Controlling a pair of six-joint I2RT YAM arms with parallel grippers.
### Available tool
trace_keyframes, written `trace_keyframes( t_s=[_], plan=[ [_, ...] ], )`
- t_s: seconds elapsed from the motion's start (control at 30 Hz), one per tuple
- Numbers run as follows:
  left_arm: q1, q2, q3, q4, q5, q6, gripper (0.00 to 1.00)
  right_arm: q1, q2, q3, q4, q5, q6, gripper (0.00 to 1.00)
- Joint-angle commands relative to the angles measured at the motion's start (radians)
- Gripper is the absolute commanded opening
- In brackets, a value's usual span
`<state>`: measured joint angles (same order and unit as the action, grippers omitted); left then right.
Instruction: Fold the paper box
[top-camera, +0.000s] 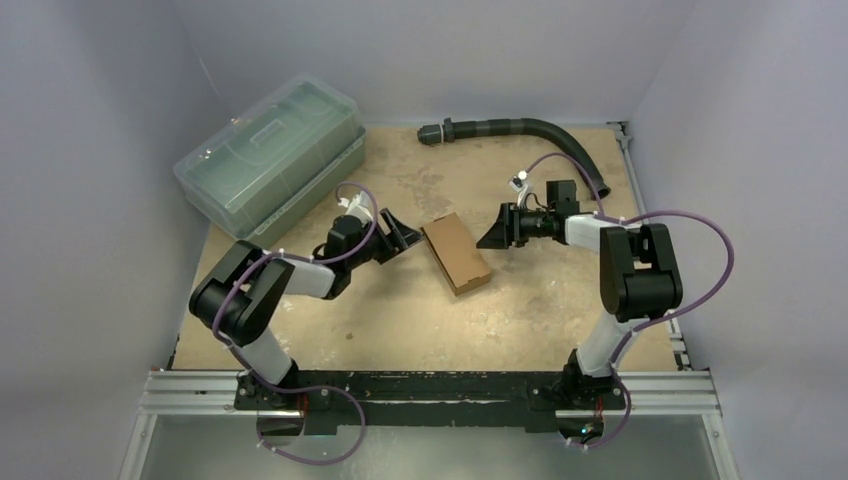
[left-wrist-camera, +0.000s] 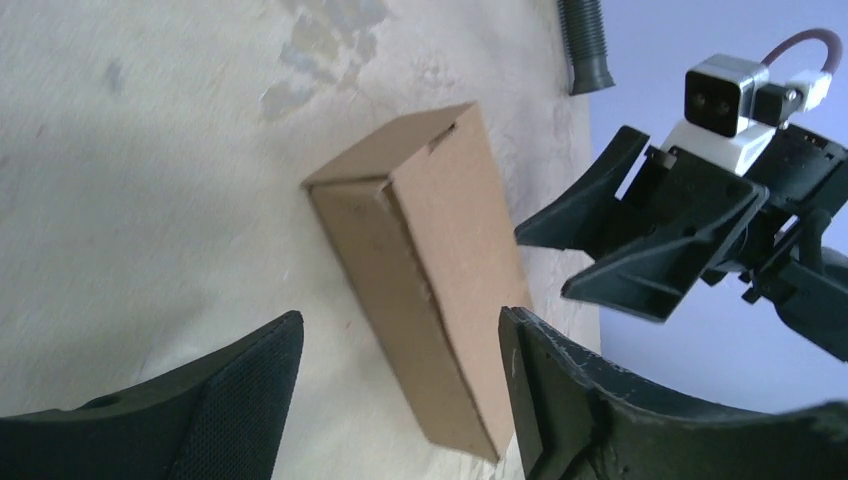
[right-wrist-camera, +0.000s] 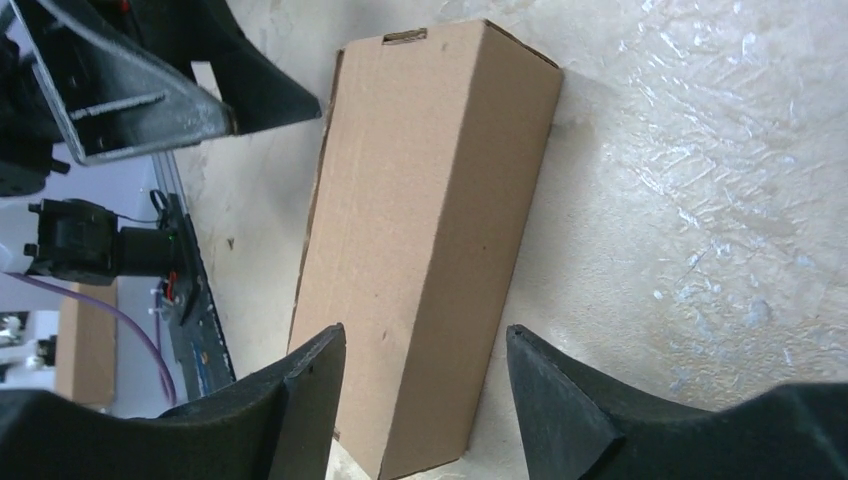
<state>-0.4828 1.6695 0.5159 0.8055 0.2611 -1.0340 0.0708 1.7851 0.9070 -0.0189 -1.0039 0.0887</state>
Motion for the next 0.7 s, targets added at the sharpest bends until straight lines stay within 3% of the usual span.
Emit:
trace_keyframes(
  t_s=[0.0, 0.23, 0.5, 0.67],
  plan=[
    [-0.015, 0.039, 0.139, -0.099, -0.042, 0.036, 0.73, -0.004, -0.045, 0.035, -0.034, 0.014, -0.077, 0.64],
    [-0.023, 0.157, 0.315, -0.25, -0.06, 0.068, 0.75, -0.004, -0.038, 0.062, -0.103, -0.009, -0.164, 0.67],
    [-0.027, 0.25, 0.405, -0.304, -0.035, 0.078, 0.57, -0.001, -0.02, 0.09, -0.173, -0.004, -0.251, 0.68],
    [-0.027, 0.274, 0.458, -0.336, -0.008, 0.088, 0.54, 0.009, -0.015, 0.108, -0.205, 0.022, -0.291, 0.68]
  ],
)
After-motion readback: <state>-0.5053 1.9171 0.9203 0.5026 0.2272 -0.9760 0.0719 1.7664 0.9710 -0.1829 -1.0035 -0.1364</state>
